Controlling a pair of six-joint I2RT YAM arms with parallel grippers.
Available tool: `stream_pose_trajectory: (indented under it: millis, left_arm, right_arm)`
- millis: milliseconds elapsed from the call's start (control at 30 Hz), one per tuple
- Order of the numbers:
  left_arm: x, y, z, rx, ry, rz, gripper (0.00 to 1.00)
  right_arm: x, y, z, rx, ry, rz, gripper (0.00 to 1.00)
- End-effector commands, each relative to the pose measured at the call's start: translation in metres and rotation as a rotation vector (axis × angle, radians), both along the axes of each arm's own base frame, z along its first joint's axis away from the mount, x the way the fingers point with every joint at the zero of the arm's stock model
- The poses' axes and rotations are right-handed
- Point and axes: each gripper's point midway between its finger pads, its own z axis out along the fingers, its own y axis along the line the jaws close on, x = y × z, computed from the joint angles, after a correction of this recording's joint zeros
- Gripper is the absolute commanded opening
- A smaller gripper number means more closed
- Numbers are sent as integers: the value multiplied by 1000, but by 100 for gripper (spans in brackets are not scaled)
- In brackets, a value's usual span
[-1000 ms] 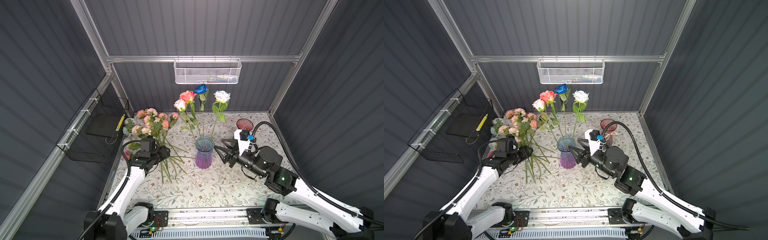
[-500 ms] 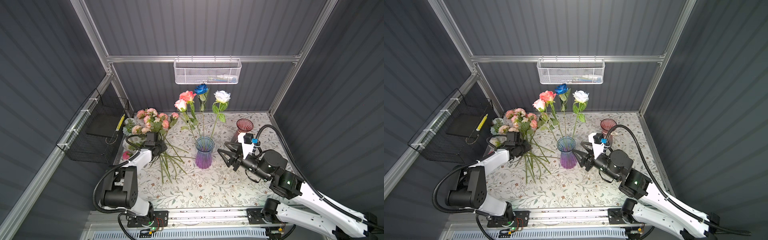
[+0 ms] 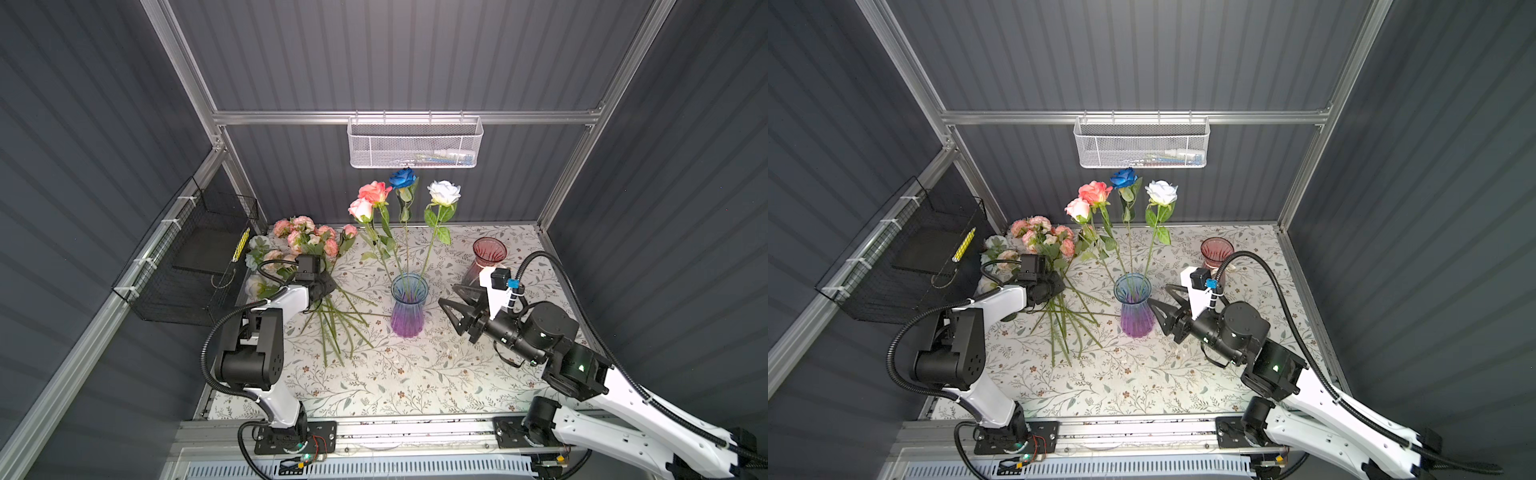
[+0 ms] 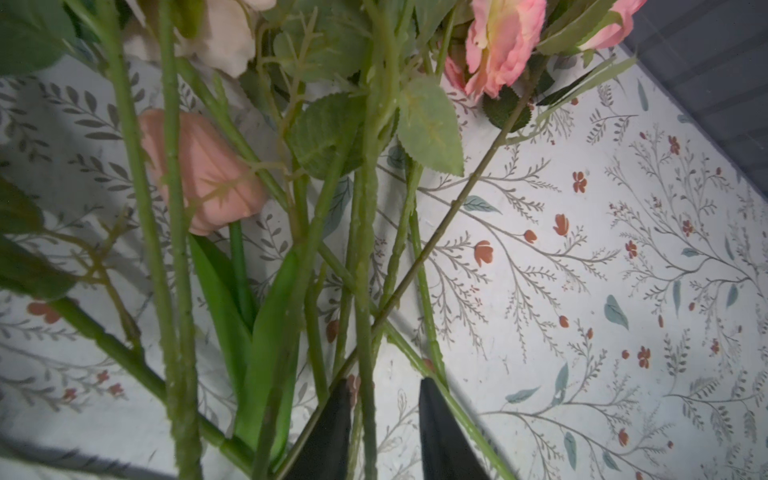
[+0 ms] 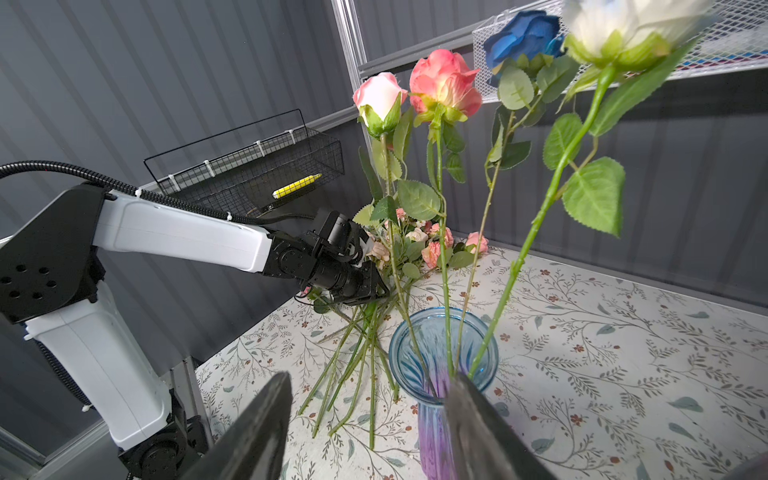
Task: Arrange the flowers into the vase
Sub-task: 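Grasp a pink carnation stem and lift it with the left gripper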
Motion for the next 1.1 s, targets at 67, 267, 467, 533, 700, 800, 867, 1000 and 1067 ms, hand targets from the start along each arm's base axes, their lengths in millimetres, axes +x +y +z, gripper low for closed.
stream_pose_trajectory:
  millis: [67, 267, 467, 533, 700, 800, 867, 1000, 1067]
  left_arm:
    - [13, 5, -2, 37, 3, -5, 13]
    - [14, 1, 31, 5, -87, -12, 0]
    - [8, -7, 98, -39, -248, -38, 0]
    - [3, -7, 125, -41, -303, -44, 0]
    - [-18, -9, 192, -55, -427, -60, 0]
    - [-39, -15, 229, -98, -496, -97, 0]
    - [-56, -22, 250, -142, -539, -135, 0]
    - [-97, -38, 288, -225, -610, -231, 0]
    - [-119, -44, 307, -255, -657, -282, 0]
  right_arm:
    - [0, -6, 1, -5, -12, -22, 62]
    - [-1, -8, 2, 0, -11, -25, 62]
    - [-1, -10, 4, 7, -13, -30, 62]
    - [-1, -9, 5, 9, -12, -29, 63]
    - [-3, -11, 10, 28, -12, -26, 65]
    - [-8, -10, 16, 44, -12, 2, 66]
    - [-13, -7, 21, 55, -11, 33, 67]
    - [-22, 3, 30, 69, 2, 114, 68]
    - [-27, 12, 33, 65, 14, 168, 68]
